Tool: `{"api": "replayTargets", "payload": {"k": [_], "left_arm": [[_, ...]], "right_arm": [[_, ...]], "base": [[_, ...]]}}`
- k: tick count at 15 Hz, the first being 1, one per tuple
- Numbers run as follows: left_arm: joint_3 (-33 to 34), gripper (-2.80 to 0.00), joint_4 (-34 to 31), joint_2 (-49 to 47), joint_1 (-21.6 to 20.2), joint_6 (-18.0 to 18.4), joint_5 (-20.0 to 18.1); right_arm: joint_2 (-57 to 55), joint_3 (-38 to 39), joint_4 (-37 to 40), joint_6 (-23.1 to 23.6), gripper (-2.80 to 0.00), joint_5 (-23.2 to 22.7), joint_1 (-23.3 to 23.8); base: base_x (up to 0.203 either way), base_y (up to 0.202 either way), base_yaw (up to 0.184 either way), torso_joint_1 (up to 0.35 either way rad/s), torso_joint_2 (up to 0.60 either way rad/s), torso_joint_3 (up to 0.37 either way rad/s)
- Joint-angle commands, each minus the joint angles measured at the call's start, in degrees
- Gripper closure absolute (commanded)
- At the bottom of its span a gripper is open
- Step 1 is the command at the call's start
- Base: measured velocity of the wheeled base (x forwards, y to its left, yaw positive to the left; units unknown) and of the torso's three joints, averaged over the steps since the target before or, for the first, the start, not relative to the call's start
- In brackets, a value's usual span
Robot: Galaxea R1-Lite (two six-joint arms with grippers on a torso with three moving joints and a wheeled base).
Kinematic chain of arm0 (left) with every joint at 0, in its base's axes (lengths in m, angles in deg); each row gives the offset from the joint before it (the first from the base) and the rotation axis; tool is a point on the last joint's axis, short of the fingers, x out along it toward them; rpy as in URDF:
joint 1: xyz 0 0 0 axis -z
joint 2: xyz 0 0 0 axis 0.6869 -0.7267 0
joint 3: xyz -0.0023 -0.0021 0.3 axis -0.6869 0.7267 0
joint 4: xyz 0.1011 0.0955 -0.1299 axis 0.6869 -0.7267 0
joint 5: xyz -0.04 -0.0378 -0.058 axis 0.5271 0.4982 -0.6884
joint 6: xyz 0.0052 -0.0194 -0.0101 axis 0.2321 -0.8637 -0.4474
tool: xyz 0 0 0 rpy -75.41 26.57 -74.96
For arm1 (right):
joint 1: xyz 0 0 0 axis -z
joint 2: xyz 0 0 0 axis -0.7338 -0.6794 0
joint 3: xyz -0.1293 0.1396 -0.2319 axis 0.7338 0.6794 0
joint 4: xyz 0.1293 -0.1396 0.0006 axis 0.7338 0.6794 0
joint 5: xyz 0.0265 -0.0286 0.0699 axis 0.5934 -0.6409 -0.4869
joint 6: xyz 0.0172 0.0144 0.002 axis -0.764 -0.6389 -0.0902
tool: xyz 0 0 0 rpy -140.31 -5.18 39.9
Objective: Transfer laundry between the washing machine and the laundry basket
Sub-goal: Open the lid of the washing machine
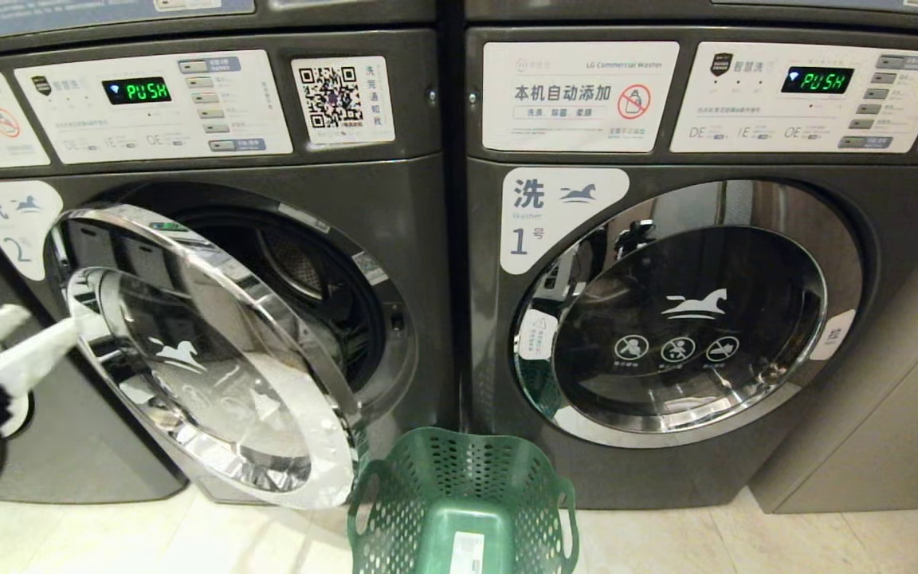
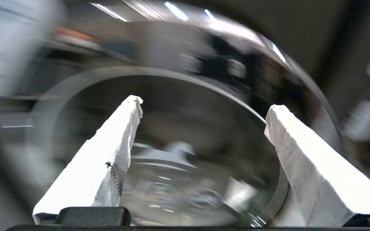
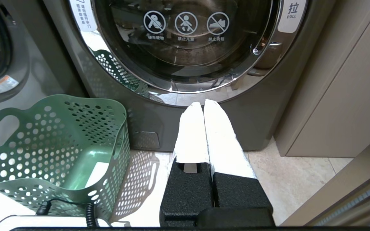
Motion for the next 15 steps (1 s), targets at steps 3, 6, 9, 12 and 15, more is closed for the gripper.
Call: {"api": "replayTargets", "payload": {"k": [3, 6, 9, 12, 15], "left_arm": [[6.5, -2.80, 0.4, 33.6, -19.6, -10.4, 3.9], [3.6, -2.80, 0.3, 45.8, -18.5, -18.7, 4.2], [1.0, -2.80, 0.1, 45.6, -7.9, -19.6, 3.7], [-1.7, 0.00, -4.2, 45.2, -6.6, -19.0, 2.5], [-2.7, 0.00, -12.0, 44.5, -6.6, -16.8, -0.3]], "right_arm": [[0.0, 0.0, 0.0, 0.0, 0.00, 0.0, 0.0], [0.0, 0.0, 0.0, -0.1, 0.00, 0.0, 0.0], [0.0, 0.0, 0.0, 0.0, 0.00, 0.0, 0.0], [0.0, 0.0, 0.0, -0.1, 0.00, 0.0, 0.0], [0.0, 0.0, 0.0, 0.0, 0.00, 0.0, 0.0]], "base": [[0.000, 0.000, 0.000, 0.000, 0.00, 0.000], [0.000, 0.000, 0.000, 0.000, 0.00, 0.000], [0.000, 0.000, 0.000, 0.000, 0.00, 0.000], [0.000, 0.000, 0.000, 0.000, 0.00, 0.000], [0.000, 0.000, 0.000, 0.000, 0.00, 0.000]]}}
